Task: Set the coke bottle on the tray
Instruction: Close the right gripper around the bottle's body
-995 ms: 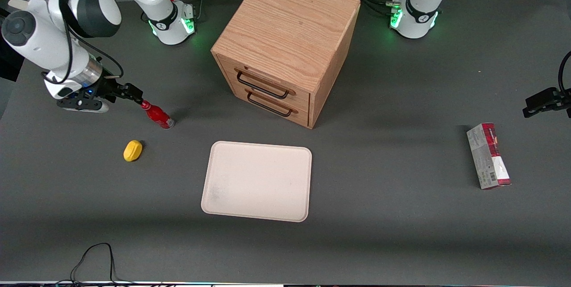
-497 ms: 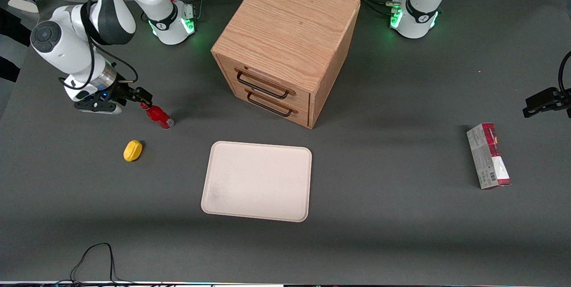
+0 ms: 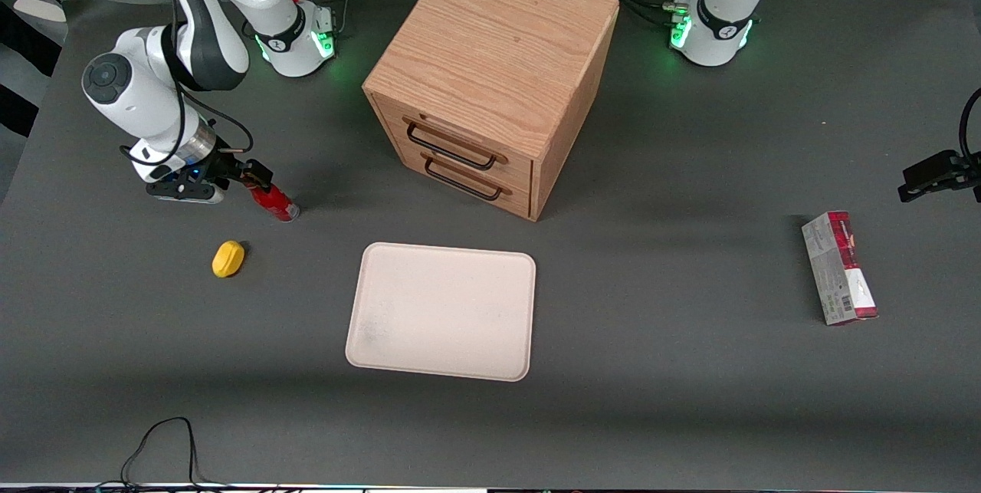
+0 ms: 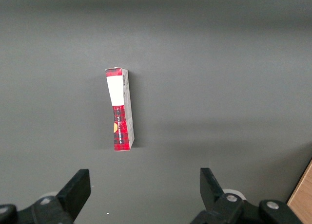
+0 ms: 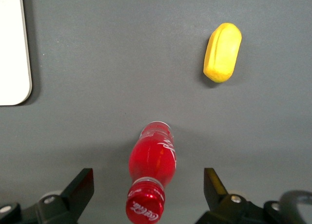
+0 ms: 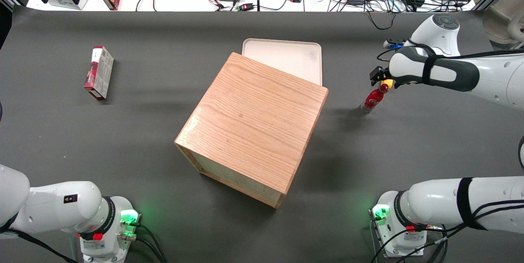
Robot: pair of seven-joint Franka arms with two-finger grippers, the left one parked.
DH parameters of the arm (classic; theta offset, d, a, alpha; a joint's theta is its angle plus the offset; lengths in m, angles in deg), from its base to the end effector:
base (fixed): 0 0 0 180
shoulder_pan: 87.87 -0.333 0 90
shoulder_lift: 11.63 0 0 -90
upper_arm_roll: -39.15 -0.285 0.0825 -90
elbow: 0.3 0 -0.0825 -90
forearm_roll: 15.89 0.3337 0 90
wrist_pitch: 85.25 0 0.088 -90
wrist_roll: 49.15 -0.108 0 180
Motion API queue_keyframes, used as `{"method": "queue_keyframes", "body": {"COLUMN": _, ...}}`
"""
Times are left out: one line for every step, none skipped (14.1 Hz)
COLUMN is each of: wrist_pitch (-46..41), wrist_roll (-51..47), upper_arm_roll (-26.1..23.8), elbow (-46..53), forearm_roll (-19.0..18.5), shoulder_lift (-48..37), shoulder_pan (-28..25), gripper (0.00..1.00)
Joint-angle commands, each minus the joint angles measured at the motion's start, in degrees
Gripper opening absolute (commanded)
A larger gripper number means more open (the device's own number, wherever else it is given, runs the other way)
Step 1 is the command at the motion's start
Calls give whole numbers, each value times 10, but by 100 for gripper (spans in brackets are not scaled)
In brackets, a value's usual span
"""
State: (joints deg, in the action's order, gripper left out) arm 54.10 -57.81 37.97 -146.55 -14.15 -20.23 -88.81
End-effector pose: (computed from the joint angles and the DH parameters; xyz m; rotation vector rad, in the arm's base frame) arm 0.4156 0.0154 0.3307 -3.1142 0.2138 -0.0436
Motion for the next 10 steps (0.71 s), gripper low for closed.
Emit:
{"method": "queue_keyframes", "body": {"wrist_pitch": 16, "wrist_roll": 4, "upper_arm_roll": 1, "elbow": -10, "forearm_roll": 4, "shoulder_lift": -3, "shoulder_pan": -4, "gripper": 100}}
{"method": "queue_keyframes", "body": {"wrist_pitch": 19, "wrist_roll": 4, "upper_arm_roll": 1, "elbow": -10, "forearm_roll": 4, "shoulder_lift": -1, "shoulder_pan": -4, "gripper": 100}}
{"method": "queue_keyframes", "body": {"wrist_pitch": 20, "wrist_roll": 4, "upper_arm_roll": 1, "elbow": -10, "forearm_roll": 4, "shoulder_lift": 2, "shoulder_pan": -4, "gripper": 99}}
{"method": "queue_keyframes", "body": {"wrist_pitch": 20, "wrist_roll": 4, "upper_arm_roll": 1, "elbow": -10, "forearm_roll": 4, "shoulder_lift": 3, "shoulder_pan": -4, "gripper": 99}}
{"method": "queue_keyframes", "body": {"wrist_pitch": 20, "wrist_roll": 4, "upper_arm_roll": 1, "elbow": -11, "forearm_roll": 3, "shoulder_lift": 2, "shoulder_pan": -4, "gripper": 96}}
{"method": "queue_keyframes", "body": {"wrist_pitch": 19, "wrist_roll": 3, "upper_arm_roll": 0, "elbow": -11, "forearm_roll": 3, "shoulder_lift": 1, "shoulder_pan": -5, "gripper": 90}}
{"method": "queue_keyframes", "body": {"wrist_pitch": 19, "wrist_roll": 2, "upper_arm_roll": 0, "elbow": -11, "forearm_roll": 4, "shoulder_lift": -1, "shoulder_pan": -8, "gripper": 76}}
{"method": "queue_keyframes", "body": {"wrist_pitch": 19, "wrist_roll": 1, "upper_arm_roll": 1, "elbow": -11, "forearm_roll": 4, "shoulder_lift": -1, "shoulder_pan": -21, "gripper": 65}}
{"method": "queue_keyframes", "body": {"wrist_pitch": 19, "wrist_roll": -7, "upper_arm_roll": 1, "elbow": -11, "forearm_roll": 4, "shoulder_lift": -1, "shoulder_pan": -23, "gripper": 41}}
{"method": "queue_keyframes", "body": {"wrist_pitch": 18, "wrist_roll": -7, "upper_arm_roll": 1, "elbow": -11, "forearm_roll": 4, "shoulder_lift": -3, "shoulder_pan": -24, "gripper": 29}}
